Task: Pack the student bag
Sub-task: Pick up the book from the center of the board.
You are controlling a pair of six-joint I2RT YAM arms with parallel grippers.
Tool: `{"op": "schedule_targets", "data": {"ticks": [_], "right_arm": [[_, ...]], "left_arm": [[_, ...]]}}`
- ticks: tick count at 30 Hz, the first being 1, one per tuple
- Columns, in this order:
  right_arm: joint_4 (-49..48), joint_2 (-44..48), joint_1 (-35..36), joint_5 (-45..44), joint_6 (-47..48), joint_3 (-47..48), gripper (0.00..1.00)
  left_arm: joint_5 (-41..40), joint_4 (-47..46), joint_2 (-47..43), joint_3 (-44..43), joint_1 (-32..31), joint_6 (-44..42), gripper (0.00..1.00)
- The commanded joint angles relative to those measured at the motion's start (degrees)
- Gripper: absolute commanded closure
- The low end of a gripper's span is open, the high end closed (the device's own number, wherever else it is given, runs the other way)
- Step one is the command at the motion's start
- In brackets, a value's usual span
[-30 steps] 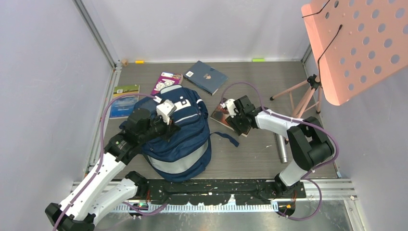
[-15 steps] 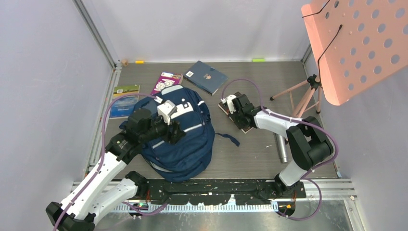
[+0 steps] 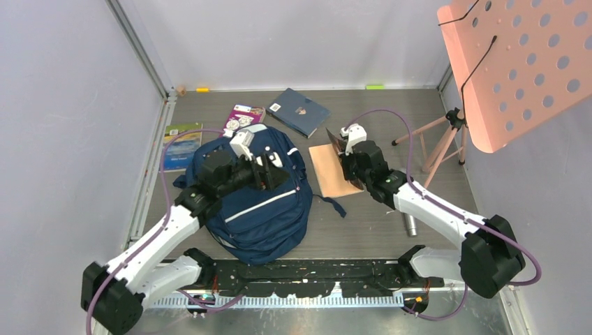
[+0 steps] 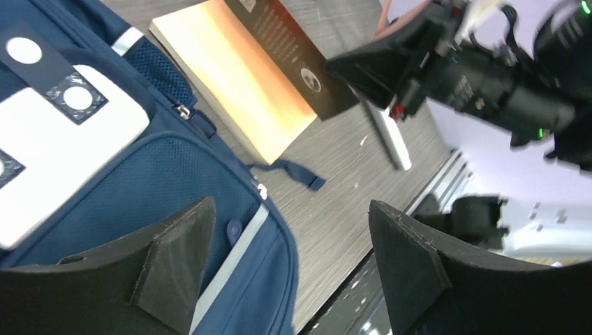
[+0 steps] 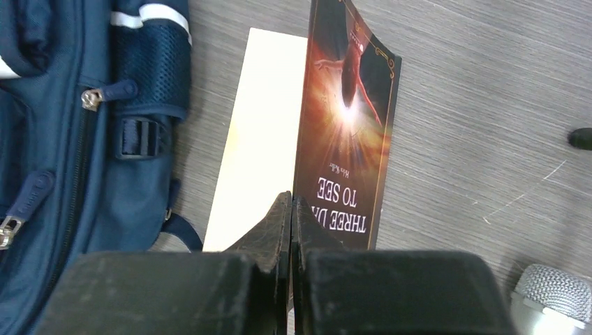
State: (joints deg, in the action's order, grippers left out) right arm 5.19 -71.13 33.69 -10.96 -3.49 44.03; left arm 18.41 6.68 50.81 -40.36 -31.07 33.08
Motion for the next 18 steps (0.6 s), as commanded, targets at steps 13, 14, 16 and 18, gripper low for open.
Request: {"op": "schedule_targets", "data": {"ticks": [13, 14, 16, 18], "right_arm": [[-12.94, 5.1, 1.43, 4.72, -9.29, -7.46, 0.99], [-13.02, 5.19, 1.44, 4.77, -9.31, -7.55, 0.99], [-13.24, 5.26, 1.49, 4.69, -9.14, -7.75, 0.99], [-13.68, 5.23, 1.62, 4.73, -9.02, -7.95, 0.99]], "left_arm": [[-9.1, -28.5, 34.68, -12.65, -8.12, 20.54, 0.21], [-9.49, -27.69, 36.11, -13.93, -8.33, 20.2, 0.2], [-10.31, -25.85, 39.21, -16.41, -8.61, 19.26, 0.2], [-12.12, -25.39, 41.79, -18.1, -8.7, 18.64, 0.2]]}}
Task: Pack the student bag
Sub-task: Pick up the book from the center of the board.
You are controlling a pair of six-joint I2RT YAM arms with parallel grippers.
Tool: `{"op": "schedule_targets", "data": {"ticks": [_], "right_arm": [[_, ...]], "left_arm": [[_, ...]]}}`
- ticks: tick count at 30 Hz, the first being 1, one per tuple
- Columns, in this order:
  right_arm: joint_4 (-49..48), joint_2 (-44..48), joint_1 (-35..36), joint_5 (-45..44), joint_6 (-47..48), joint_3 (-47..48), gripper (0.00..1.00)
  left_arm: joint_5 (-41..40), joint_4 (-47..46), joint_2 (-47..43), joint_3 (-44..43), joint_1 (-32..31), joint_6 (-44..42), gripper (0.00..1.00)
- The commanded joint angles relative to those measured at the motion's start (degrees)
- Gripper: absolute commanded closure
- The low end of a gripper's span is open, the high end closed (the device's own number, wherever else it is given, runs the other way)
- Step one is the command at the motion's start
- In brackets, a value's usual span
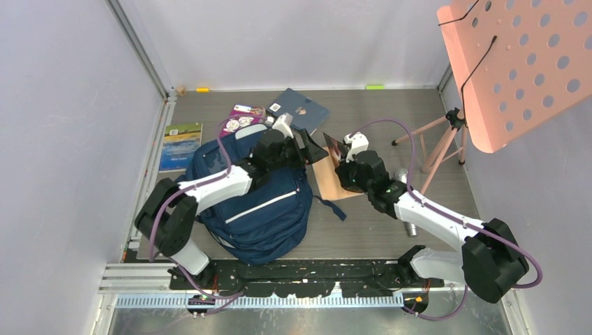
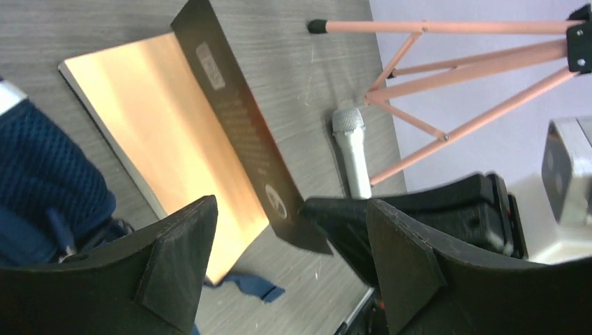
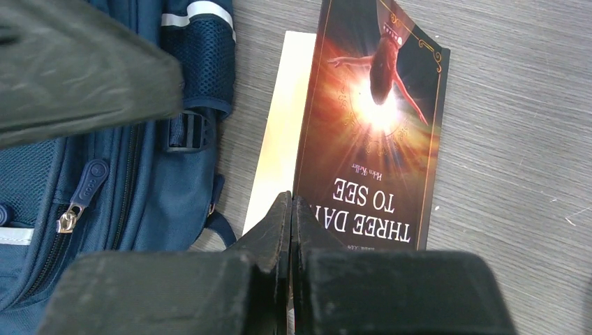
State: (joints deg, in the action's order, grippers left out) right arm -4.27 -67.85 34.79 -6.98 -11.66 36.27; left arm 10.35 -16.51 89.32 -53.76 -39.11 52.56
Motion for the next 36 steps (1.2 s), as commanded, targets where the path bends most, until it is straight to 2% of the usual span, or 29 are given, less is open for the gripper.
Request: {"op": "schedule_targets", "data": {"ticks": [1, 13, 21, 24, 25, 26, 27, 28, 33, 36], "right_arm": [[-4.48, 1.94, 0.54, 0.83, -0.78, -0.27, 0.99], [-5.05, 1.78, 1.03, 1.42, 0.18, -0.59, 0.99], [-2.21, 2.18, 1.21, 1.77, 1.09, 0.46, 0.99], [-1.6, 2.55, 1.25, 1.88, 1.2, 0.79, 0.98], [-1.3, 2.59, 1.25, 2.04, 1.24, 0.93, 0.92], [-0.44, 2.74, 1.25, 2.14, 1.32, 1.46, 0.77], [0.29, 2.86, 1.25, 2.19, 1.39, 1.84, 0.7], [2.03, 3.29, 1.25, 2.04, 1.16, 2.99, 0.59], [10.82, 7.17, 1.04, -2.31, -1.45, 7.43, 0.34], [16.29, 10.12, 0.04, -4.46, -3.03, 11.84, 0.27]], "left_arm": [[-4.38, -1.77, 4.86, -5.45, -0.66, -1.09, 0.2], [0.11, 0.13, 19.19, -16.42, -0.8, 0.09, 0.21], [2.58, 2.44, 24.18, -19.93, -1.01, 0.93, 0.49], [3.5, 1.72, 24.47, -19.94, -1.01, 1.46, 0.72], [3.95, 1.52, 24.5, -20.07, -0.97, 1.57, 0.8], [4.22, 1.26, 24.39, -20.13, -0.98, 1.58, 0.88], [4.62, 0.62, 24.22, -20.06, -1.01, 1.46, 0.97], [5.23, -0.57, 23.97, -19.77, -0.97, 1.42, 1.0], [10.03, -6.8, 20.65, -17.88, -1.02, -1.57, 1.0], [12.59, -10.09, 16.78, -15.78, -0.97, -4.12, 1.0]]}}
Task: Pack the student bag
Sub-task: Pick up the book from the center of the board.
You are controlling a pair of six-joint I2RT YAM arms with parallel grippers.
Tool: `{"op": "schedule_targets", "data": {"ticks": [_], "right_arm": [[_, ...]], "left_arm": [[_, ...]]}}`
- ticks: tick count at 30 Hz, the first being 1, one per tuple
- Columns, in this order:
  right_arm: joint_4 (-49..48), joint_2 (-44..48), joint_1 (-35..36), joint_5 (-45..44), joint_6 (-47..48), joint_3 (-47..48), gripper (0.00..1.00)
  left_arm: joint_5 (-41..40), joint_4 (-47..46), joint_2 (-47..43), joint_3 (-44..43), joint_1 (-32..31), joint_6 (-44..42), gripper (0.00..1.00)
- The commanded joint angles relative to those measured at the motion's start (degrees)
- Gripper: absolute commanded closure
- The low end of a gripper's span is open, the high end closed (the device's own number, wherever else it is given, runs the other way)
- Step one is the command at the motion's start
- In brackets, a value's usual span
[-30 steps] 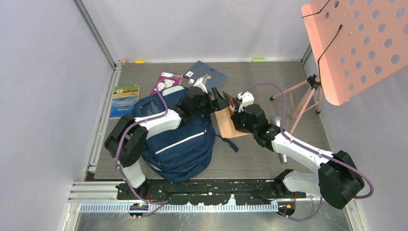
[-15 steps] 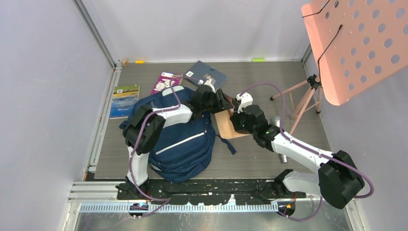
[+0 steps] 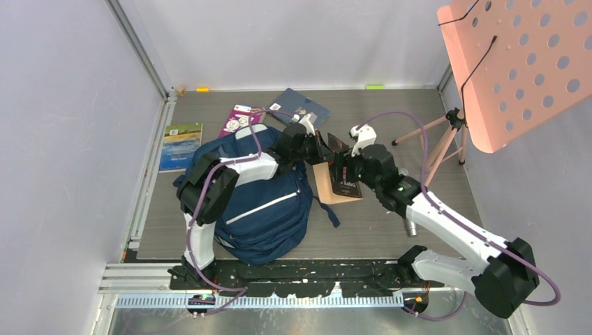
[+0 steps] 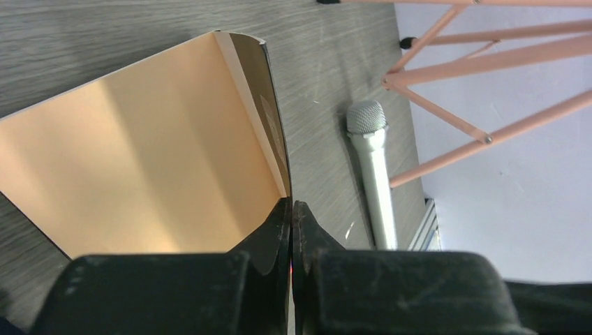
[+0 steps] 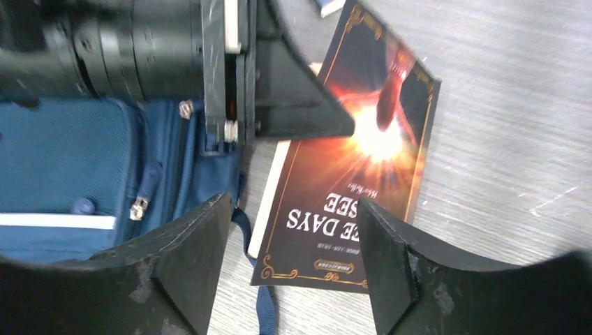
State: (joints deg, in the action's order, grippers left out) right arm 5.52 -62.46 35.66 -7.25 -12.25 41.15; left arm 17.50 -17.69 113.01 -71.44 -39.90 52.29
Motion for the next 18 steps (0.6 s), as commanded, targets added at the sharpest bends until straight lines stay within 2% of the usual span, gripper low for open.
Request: {"op": "schedule_targets", "data": {"ticks": [1, 8, 15, 18], "right_arm": [[8.91, 5.68, -1.11, -4.36, -3.44, 8.5, 0.26], [16.43, 10.14, -2.43, -3.98, -9.65, 13.58, 0.24], [17.54, 14.85, -2.44, -1.24, -13.67, 16.54, 0.24], [15.22, 16.22, -2.44, 1.11, -14.7, 17.02, 0.22]], "left_arm": [[6.1, -9.37, -8.48, 2.44, -0.18, -4.61, 1.0], [10.86, -6.09, -19.75, 1.76, -0.17, -9.33, 1.0], [8.28, 18.12, -32.13, -6.32, -0.01, -21.44, 1.0], [8.08, 23.86, -36.78, -7.01, 0.41, -24.15, 1.0]]}}
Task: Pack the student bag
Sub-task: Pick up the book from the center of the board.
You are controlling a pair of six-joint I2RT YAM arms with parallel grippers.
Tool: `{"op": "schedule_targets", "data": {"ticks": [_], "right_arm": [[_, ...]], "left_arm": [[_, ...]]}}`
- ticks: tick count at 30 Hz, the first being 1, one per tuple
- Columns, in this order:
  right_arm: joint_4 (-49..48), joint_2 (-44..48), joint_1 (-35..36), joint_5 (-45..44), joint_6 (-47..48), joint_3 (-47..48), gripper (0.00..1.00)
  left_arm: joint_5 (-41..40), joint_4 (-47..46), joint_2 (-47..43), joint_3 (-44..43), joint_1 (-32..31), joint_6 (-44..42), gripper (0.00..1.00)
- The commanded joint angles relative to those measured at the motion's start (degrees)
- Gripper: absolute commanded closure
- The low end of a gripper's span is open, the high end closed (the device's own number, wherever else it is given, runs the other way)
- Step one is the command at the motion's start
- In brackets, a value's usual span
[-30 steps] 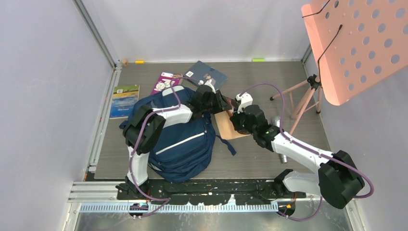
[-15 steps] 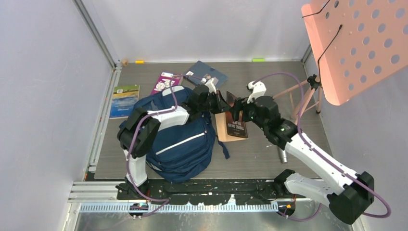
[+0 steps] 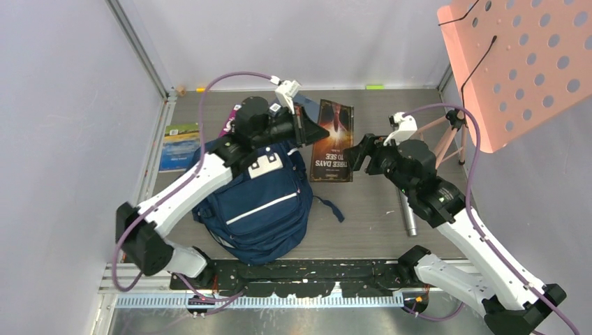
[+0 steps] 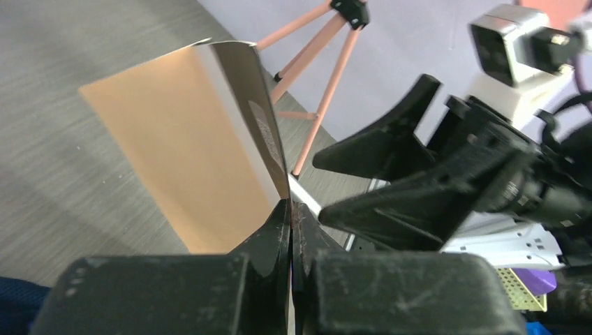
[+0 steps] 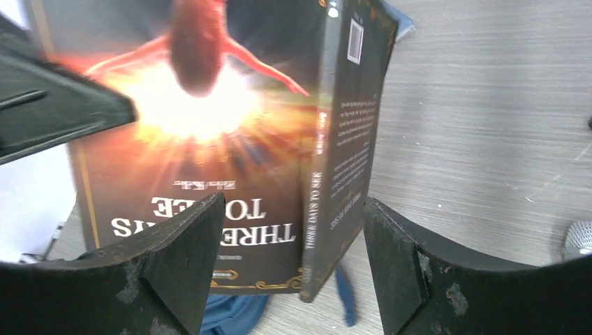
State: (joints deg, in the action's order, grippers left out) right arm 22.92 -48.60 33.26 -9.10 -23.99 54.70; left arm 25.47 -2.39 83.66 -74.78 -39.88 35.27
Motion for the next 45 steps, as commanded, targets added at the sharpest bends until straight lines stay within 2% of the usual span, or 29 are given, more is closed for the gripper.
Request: {"op": "schedule_targets", "data": {"ticks": [1, 9, 14, 20, 22, 25, 30, 38, 45], "right_arm": [[-2.84, 2.54, -0.03, 4.38, -3.33, 3.52, 0.22], [-13.2, 0.23, -0.03, 17.73, -10.12, 3.49, 0.21], [-19.54, -5.72, 0.12, 28.4, -12.28, 1.66, 0.21], [-28.3, -11.26, 1.28, 31.38, -14.5, -2.09, 0.21], [-32.62, -14.03, 1.79, 31.91, -16.16, -3.75, 0.21], [-33.19, -16.26, 4.53, 29.71, -14.06, -5.12, 0.2], [-36.1, -20.21, 5.88, 27.31, -13.23, -8.81, 0.2], [-41.07, -22.85, 7.2, 27.63, -14.13, -13.91, 0.2], [-35.63, -21.91, 10.43, 20.69, -13.22, -13.53, 0.22]], "left_arm": [[0.03, 10.38, -8.85, -3.74, 0.65, -7.62, 1.0], [-3.51, 24.78, -19.65, -7.48, 2.07, -11.37, 1.0], [-4.63, 31.99, -23.4, -8.98, 2.39, -9.18, 1.0], [-12.36, 38.71, -25.26, -8.35, 2.71, -12.58, 1.0], [-13.06, 34.71, -27.2, -2.47, 2.97, -11.3, 1.0], [-14.59, 27.3, -31.89, 8.95, 4.25, -7.78, 1.0], [-9.75, 16.89, -37.4, 23.16, 7.99, -3.44, 1.0], [-7.36, 12.59, -39.04, 31.67, 12.43, -0.04, 1.0], [-5.02, 6.58, -37.8, 35.35, 13.24, 2.3, 1.0]]}}
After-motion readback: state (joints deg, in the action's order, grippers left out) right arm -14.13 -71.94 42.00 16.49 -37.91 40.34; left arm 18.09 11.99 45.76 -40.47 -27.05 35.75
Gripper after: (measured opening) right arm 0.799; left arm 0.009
